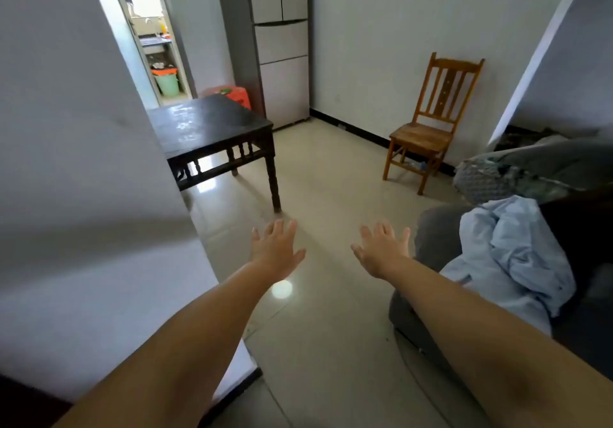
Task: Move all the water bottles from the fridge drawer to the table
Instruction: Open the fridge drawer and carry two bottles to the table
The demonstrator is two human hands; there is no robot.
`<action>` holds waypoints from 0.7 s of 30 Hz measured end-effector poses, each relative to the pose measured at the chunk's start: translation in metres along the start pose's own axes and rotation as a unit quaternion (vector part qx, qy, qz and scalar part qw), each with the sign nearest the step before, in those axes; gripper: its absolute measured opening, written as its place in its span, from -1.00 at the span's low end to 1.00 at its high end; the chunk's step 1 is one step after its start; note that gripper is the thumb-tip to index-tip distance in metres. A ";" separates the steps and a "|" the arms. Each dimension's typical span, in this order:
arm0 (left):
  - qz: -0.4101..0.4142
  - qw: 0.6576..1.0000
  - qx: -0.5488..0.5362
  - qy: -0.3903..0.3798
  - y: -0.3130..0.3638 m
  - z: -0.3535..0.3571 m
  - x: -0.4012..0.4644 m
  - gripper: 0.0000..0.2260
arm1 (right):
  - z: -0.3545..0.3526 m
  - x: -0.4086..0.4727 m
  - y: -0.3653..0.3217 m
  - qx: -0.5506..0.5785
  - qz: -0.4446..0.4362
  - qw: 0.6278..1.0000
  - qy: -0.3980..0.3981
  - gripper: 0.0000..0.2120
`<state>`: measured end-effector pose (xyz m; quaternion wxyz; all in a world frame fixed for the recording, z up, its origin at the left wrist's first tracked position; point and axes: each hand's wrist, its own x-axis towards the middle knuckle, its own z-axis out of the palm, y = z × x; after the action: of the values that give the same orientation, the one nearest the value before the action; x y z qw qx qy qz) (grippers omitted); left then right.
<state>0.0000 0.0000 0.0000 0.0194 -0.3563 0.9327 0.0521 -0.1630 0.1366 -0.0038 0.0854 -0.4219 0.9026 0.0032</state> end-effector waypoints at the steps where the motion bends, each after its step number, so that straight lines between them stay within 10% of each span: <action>1: -0.001 1.000 0.001 -0.012 0.002 0.003 0.004 -0.38 | 0.001 0.004 0.002 -0.013 0.005 1.000 -0.009 -0.47; 21: -0.059 0.996 -0.061 0.041 0.025 -0.035 0.326 -0.42 | -0.080 0.330 0.072 -0.042 -0.035 0.998 -0.015 -0.49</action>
<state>-0.2599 -0.2014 0.0135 -0.0377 -0.4133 0.9051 0.0927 -0.4377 -0.0747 0.0188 0.0808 -0.4564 0.8850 0.0442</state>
